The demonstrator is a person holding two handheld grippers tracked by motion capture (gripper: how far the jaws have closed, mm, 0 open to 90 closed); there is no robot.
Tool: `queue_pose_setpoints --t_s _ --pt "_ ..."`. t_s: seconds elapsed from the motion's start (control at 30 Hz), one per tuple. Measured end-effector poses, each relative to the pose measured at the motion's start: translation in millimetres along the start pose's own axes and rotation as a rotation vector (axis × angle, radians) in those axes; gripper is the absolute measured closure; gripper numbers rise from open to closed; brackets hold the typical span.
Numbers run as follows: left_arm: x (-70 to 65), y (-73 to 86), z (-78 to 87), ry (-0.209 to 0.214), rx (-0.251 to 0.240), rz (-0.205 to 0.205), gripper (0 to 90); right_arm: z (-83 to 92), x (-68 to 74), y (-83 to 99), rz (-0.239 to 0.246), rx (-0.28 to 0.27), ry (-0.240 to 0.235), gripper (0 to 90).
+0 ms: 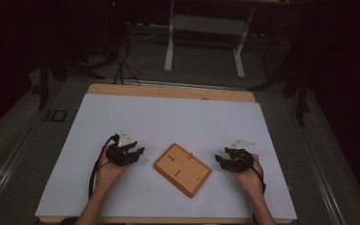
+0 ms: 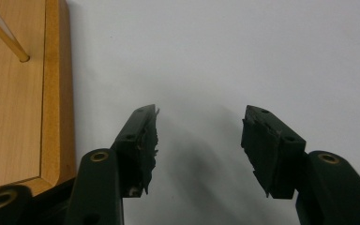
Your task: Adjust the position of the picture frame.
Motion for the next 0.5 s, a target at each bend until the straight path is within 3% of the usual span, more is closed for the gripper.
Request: queue_pose_setpoints --t_s 0.5 --pt "0.5 0.0 0.0 -0.005 0.000 -0.005 57.3 1.3 1.9 -2.2 0.003 -0.005 -0.011 45.6"
Point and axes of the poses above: each handheld gripper's, and its own axes: z roughly backward along the jaws, y roughly out of its underside, x roughly to its left, the point moved 10 cm from there along -z, roughly forward along the jaws
